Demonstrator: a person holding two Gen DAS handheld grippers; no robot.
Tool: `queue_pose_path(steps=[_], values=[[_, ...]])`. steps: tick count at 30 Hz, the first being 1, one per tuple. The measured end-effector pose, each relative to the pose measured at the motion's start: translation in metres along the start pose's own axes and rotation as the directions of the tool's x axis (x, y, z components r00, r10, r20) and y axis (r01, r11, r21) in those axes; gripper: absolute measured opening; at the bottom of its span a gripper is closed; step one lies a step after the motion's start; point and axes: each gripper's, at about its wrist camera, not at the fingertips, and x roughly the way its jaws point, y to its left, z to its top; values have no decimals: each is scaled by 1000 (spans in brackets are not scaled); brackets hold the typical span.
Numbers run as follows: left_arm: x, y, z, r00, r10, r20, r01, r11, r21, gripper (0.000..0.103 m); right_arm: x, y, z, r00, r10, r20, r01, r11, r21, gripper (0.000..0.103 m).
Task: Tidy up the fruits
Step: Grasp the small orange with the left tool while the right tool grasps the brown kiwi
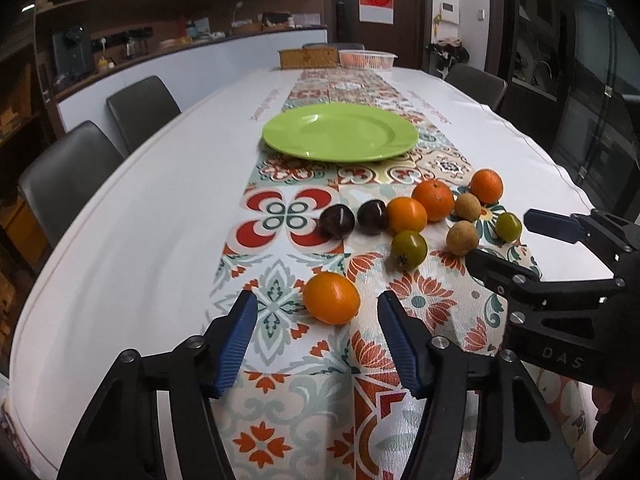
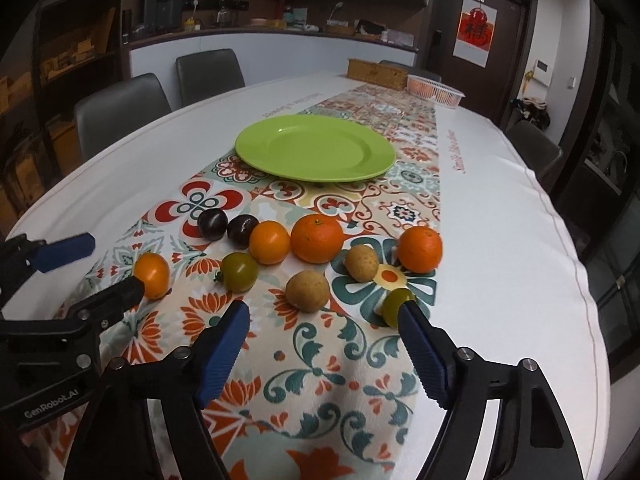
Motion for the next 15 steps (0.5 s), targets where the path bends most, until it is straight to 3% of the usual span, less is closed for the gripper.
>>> queue_pose_path(steps=[10,15], values=[[18,2,5,999,-24,-45,25,1000,15,53,26,3,7,998,32,-59,-33,999,-10,62],[25,4,6,995,-51,-81,52,999,9,40,36,2,9,995,55,-87,-54,999,7,53]])
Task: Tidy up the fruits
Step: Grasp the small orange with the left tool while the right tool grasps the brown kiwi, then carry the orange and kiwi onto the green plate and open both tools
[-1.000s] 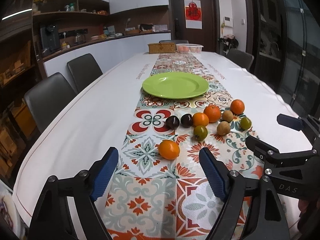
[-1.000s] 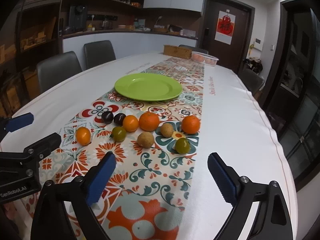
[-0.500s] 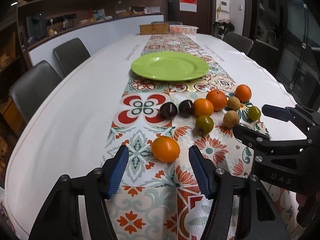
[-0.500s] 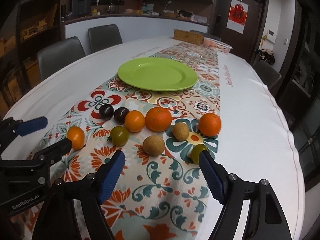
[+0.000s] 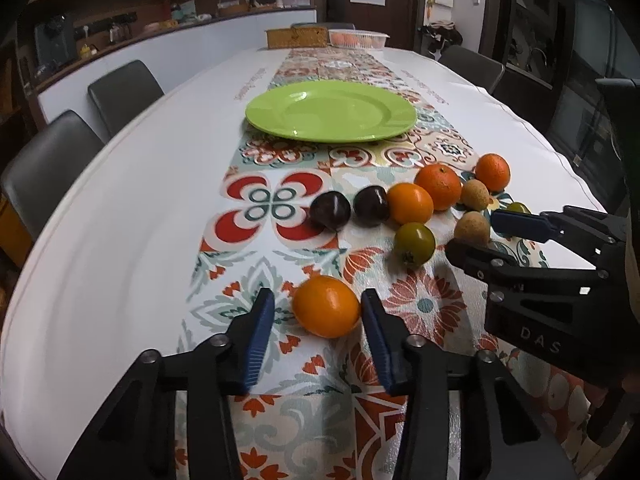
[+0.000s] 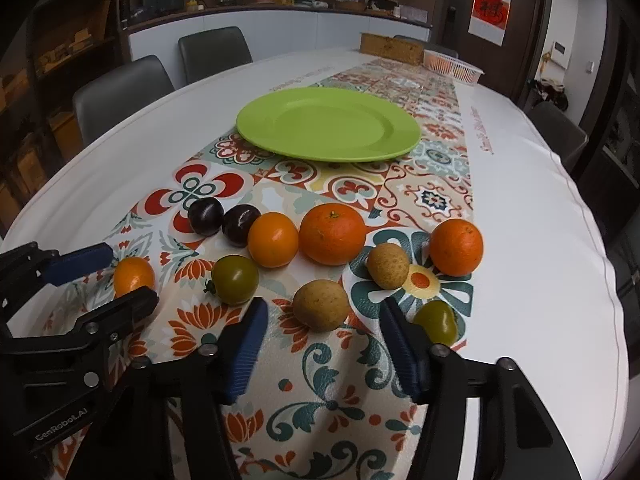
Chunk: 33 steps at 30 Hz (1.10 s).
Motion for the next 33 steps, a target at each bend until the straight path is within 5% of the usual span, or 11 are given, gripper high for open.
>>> queue_pose_path(steps=[18,33], values=[[2,-1,9,999,-29,-15,29,999,-18,35,8,-5,1,999,38,-5,-38,999,12,31],[-25,-6,19,998,-32,60,33,999,-16,35,-29,-4,5,994,90,61,-90,996,6,31]])
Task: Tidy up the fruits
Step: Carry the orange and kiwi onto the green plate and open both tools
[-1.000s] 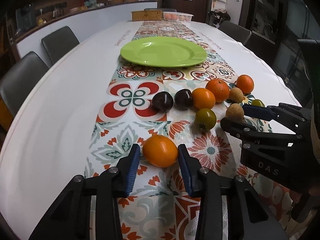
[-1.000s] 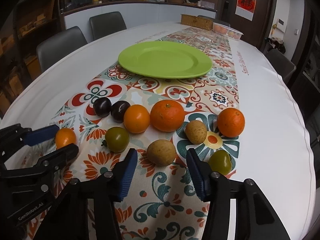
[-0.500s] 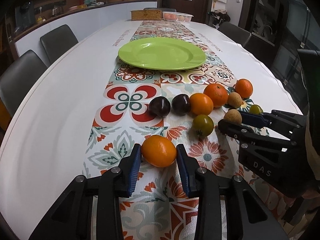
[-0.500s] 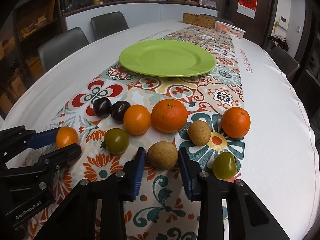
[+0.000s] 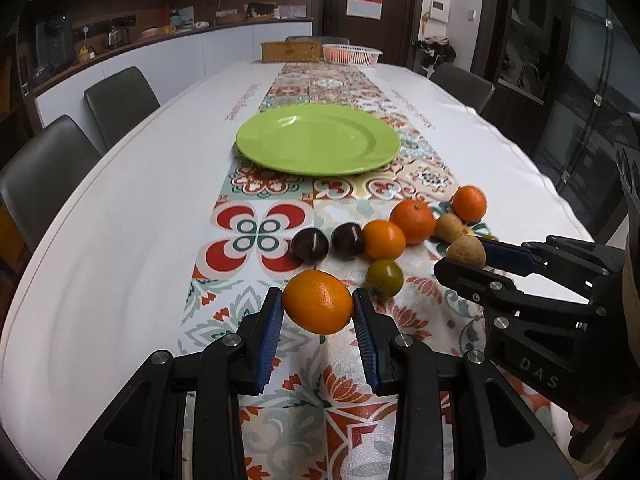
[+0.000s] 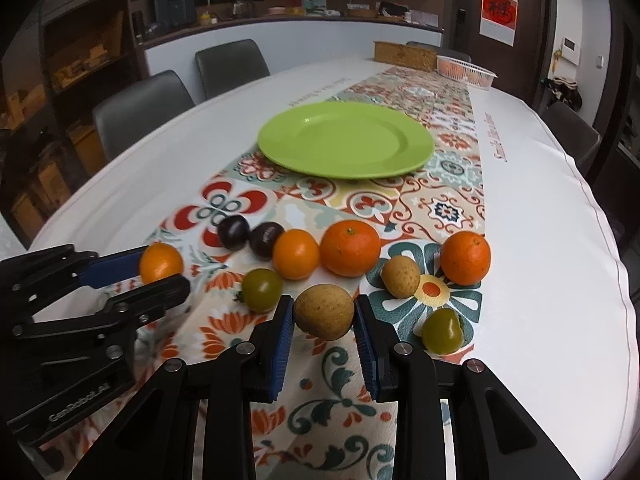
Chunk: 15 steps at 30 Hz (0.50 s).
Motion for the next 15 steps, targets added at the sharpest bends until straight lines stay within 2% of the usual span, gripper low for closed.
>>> queue_pose_path(steps=[7,15], values=[[-15,-5,12,999,5,42,-6,1000,16,35,-19,3,8,999,10,45,-9,1000,-30,31],[-28,-1,39,995,6,100,-7,1000,13,35,-29,-5,34,995,22,95,-19,999,-28,31]])
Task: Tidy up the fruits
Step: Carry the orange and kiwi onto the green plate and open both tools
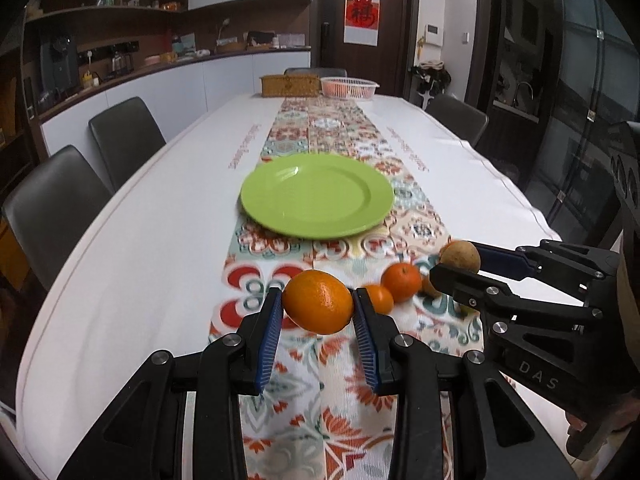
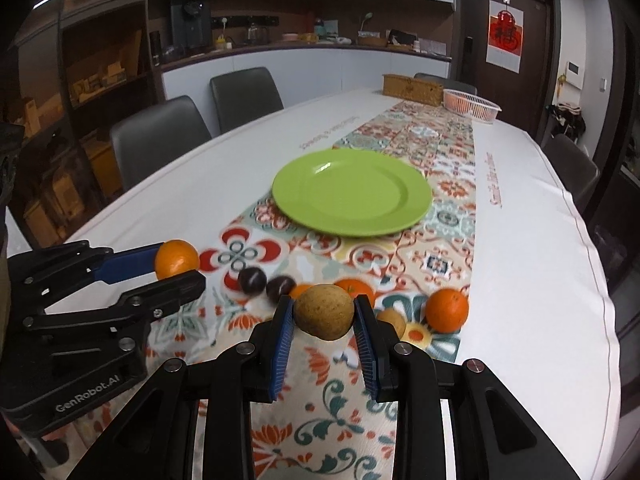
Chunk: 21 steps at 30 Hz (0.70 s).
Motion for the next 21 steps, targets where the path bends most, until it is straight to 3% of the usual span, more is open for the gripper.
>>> queue_pose_path(steps=[9,21], values=[[11,3,31,1000,-4,16,3,1000,21,35,9,-9,30,1000,4,20,-4,1000,-14,31],[51,22,70,998,-32,-47,32,999,-2,35,41,-23,76,1000,-5,-4,5,999,-37,31]])
